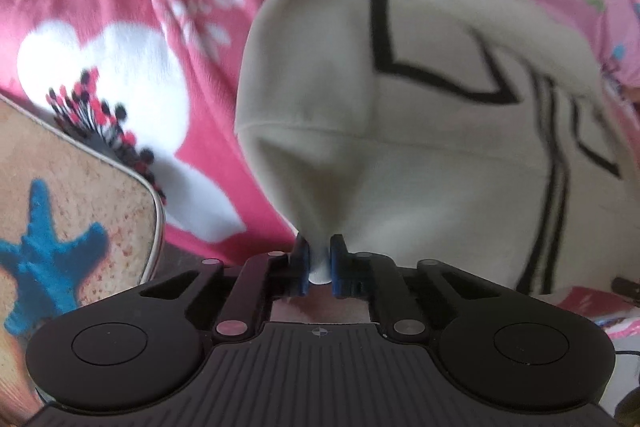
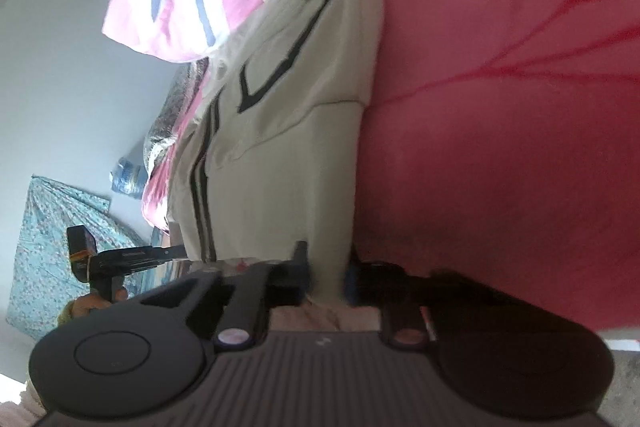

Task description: Fold large clothes

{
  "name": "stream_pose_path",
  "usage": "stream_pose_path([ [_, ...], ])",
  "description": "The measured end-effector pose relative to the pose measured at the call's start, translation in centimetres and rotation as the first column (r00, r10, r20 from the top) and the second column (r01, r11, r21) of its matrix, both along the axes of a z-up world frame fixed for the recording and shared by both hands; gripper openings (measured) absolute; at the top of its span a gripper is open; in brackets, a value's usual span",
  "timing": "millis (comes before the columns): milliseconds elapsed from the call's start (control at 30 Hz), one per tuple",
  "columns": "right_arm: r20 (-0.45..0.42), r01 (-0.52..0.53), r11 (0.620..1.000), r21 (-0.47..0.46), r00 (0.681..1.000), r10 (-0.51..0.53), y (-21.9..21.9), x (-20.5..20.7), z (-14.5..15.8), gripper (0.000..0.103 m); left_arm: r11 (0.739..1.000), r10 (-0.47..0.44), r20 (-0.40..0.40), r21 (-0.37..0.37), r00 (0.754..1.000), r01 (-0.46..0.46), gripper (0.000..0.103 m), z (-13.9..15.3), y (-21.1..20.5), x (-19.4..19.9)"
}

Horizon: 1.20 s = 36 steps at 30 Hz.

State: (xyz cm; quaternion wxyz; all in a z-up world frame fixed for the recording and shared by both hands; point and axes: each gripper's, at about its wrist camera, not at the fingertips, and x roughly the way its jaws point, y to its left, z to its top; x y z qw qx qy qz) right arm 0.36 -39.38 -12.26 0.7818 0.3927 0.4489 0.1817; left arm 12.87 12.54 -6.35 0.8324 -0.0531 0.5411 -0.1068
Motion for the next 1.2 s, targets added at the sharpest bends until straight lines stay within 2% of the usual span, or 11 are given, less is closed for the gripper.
stream_pose_path([
  [133, 0.058, 0.023, 1.000, -0.016, 0.998, -0.022, -0.6, -1.4, 1.7, 0.103, 1.000, -0.007, 0.055, -0.009, 0.998, 0.007, 0.103, 1.7, 0.2, -1.5],
  [267, 0.102, 0.123, 0.992, -0.020, 0.988, -0.120, -2.8, -3.0, 2.6, 0.103, 0.998, 0.035, 0.058, -0.058, 0.998, -0.031, 0.103, 1.4, 1.1, -1.7],
  [400, 0.037, 0.167, 0.986, 0.026, 0.985, -0.168, -3.4, -2.6, 0.6, 0.103, 0.991, 0.068, 0.059, -0.120, 0.996, -0.060, 0.103, 1.5, 1.6, -1.8],
  [467, -0.006, 0.142, 0.989, 0.050, 0.990, -0.142, -2.6, -1.8, -0.8, 0.103, 0.986, 0.083, 0.062, -0.152, 0.995, -0.072, 0.103, 2.0, 1.5, -1.6],
  [567, -0.007, 0.079, 0.996, 0.045, 0.997, -0.079, -0.1, -0.7, -1.3, 0.103, 0.974, 0.103, 0.077, -0.211, 0.992, -0.085, 0.103, 2.8, 1.7, -1.7],
  [700, 0.128, 0.040, 0.999, 0.012, 0.991, -0.042, 1.9, -0.4, 1.9, 0.103, 0.962, 0.095, 0.154, -0.267, 0.983, -0.051, 0.103, 4.8, 1.4, -2.6],
  [800, 0.212, 0.045, 0.998, 0.044, 0.976, -0.054, 1.7, 0.2, 4.7, 0.103, 0.947, 0.093, 0.217, -0.321, 0.972, -0.020, 0.103, 6.2, 0.9, -3.1],
  [900, 0.281, 0.063, 0.990, 0.128, 0.955, -0.098, 1.0, 1.3, 7.1, 0.103, 0.929, 0.113, 0.246, -0.369, 0.963, -0.015, 0.103, 7.4, 0.6, -2.7],
  [1033, 0.315, 0.122, 0.971, 0.207, 0.931, -0.184, -0.4, 3.7, 8.6, 0.103, 0.905, 0.169, 0.266, -0.423, 0.949, -0.042, 0.103, 8.8, 1.0, 0.0],
  [1200, 0.271, 0.220, 0.941, 0.259, 0.918, -0.289, -3.1, 7.3, 8.7, 0.103, 0.881, 0.264, 0.270, -0.459, 0.926, -0.117, 0.103, 9.9, 2.3, 5.0],
])
